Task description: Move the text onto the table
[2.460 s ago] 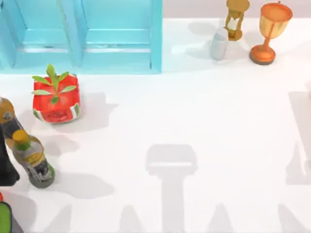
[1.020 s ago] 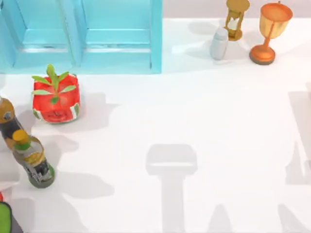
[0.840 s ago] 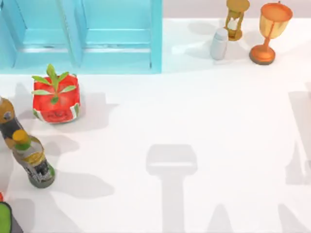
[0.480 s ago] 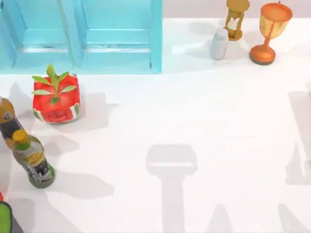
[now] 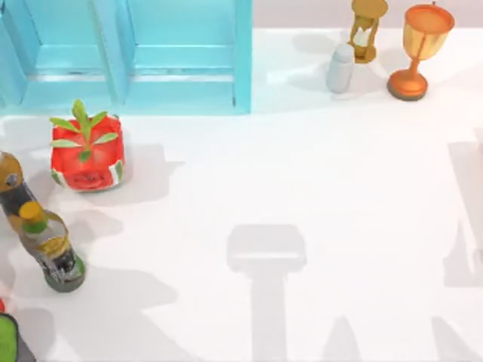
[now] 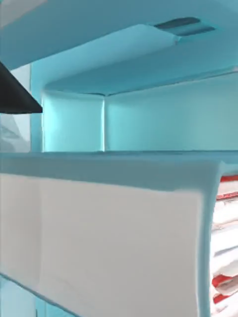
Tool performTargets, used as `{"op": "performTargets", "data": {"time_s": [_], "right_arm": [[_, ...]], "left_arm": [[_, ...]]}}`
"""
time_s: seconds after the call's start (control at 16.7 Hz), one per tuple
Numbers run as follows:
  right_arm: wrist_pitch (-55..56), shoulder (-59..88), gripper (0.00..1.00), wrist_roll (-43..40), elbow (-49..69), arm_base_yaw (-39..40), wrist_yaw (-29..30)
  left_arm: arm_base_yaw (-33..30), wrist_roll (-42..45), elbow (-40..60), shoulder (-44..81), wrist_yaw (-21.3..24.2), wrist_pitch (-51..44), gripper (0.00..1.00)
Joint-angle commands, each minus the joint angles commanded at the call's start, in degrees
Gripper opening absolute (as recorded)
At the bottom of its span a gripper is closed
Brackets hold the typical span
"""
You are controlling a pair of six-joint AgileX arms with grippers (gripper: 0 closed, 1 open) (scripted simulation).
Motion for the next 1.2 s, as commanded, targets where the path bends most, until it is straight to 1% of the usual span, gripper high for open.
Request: {"op": "performTargets", "data": {"time_s": [0.36, 0.66, 1.2], "right_arm": [[0.0, 0.0, 1.0, 0.0, 0.0, 0.0, 0.0], [0.0, 0.0, 1.0, 0.0, 0.0, 0.0, 0.0], [0.0, 0.0, 1.0, 0.0, 0.0, 0.0, 0.0]], "left_arm": [[-0.3, -0.2, 9.7, 10.0, -0.1, 0.3, 1.0], [-0.2, -0.1, 10.3, 10.6, 0.0, 0.3, 1.0], [-0.2, -0.1, 10.3, 10.6, 0.0, 0.3, 0.32]]}}
